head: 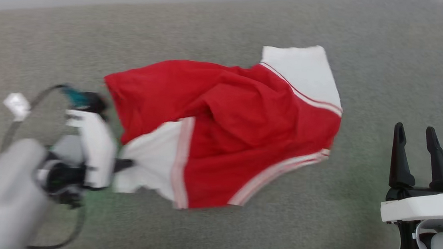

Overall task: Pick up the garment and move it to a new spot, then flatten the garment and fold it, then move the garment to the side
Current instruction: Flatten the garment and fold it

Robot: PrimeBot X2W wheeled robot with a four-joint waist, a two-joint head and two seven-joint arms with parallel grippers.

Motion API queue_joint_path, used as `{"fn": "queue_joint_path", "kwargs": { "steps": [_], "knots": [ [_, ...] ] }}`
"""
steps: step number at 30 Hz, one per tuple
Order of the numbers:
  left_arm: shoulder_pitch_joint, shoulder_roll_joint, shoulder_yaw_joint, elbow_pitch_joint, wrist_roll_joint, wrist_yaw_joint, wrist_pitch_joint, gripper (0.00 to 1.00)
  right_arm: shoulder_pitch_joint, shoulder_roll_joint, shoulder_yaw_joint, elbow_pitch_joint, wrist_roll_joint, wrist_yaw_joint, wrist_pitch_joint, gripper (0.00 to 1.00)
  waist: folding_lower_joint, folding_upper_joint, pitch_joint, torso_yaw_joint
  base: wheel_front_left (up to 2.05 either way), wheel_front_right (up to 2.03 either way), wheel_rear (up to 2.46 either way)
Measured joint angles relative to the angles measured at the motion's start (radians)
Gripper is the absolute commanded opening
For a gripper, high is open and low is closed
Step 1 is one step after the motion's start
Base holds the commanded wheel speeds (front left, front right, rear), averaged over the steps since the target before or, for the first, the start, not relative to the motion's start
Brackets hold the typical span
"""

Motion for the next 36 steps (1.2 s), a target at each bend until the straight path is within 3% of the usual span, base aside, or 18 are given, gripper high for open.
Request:
{"fn": "queue_joint_path", "kwargs": {
  "steps": [5, 11, 17, 19, 20, 21, 27, 30, 36],
  "knots": [
    [0.037, 0.141, 0.044, -0.053, -0.002, 0.059, 0.031, 0.0, 0.001, -0.004, 0.004, -0.002, -0.002, 0.0, 0.0, 1.0, 0.0, -0.0001, -0.016, 0.041, 0.0, 0.0, 0.0],
    [0.058, 0.228, 0.054, -0.089, 0.047, 0.134, 0.036, 0.0, 0.003, -0.015, 0.009, -0.002, -0.001, 0.0, 0.0, 1.0, 0.0, -0.0001, -0.016, 0.049, 0.0, 0.0, 0.0],
    [0.081, 0.218, 0.079, -0.088, 0.041, 0.169, -0.02, 0.0, 0.004, -0.028, 0.008, 0.001, -0.001, 0.0, 0.0, 1.0, 0.0, 0.0, -0.015, 0.04, 0.0, 0.0, 0.0],
    [0.089, 0.204, 0.097, -0.086, 0.037, 0.177, -0.063, 0.17, 0.004, -0.034, 0.012, 0.002, -0.002, 0.0, 0.0, 1.0, 0.0, -0.0001, -0.017, 0.038, 0.0, 0.0, 0.0],
    [0.092, 0.2, 0.102, -0.085, 0.033, 0.18, -0.079, 0.35, 0.004, -0.038, 0.014, 0.003, -0.003, 0.0, 0.0, 1.0, 0.0, 0.0, -0.019, 0.038, 0.0, 0.0, 0.0],
    [0.097, 0.198, 0.105, -0.085, 0.033, 0.18, -0.096, 1.0, 0.004, -0.043, 0.017, 0.004, -0.004, 0.0, 0.0, 1.0, 0.0, 0.0, -0.022, 0.038, 0.0, 0.0, 0.0],
    [0.142, 0.186, 0.105, -0.095, 0.085, 0.172, -0.257, 1.0, 0.012, -0.105, 0.073, 0.024, -0.031, 0.0, 0.0, 1.0, 0.0, -0.0001, -0.042, 0.061, 0.0, 0.0, 0.0],
    [0.167, 0.174, 0.089, -0.129, 0.139, 0.146, -0.383, 1.0, 0.023, -0.165, 0.148, 0.075, -0.03, 0.0, 0.002, 1.0, 0.0, -0.0001, -0.055, 0.085, 0.0, 0.0, 0.0],
    [0.252, 0.105, 0.078, -0.156, 0.215, 0.154, -0.638, 1.0, 0.015, -0.316, 0.279, 0.098, -0.02, 0.0, 0.074, 1.0, 0.0, 0.0, -0.08, 0.152, 0.0, 0.0, 0.0]
  ]
}}
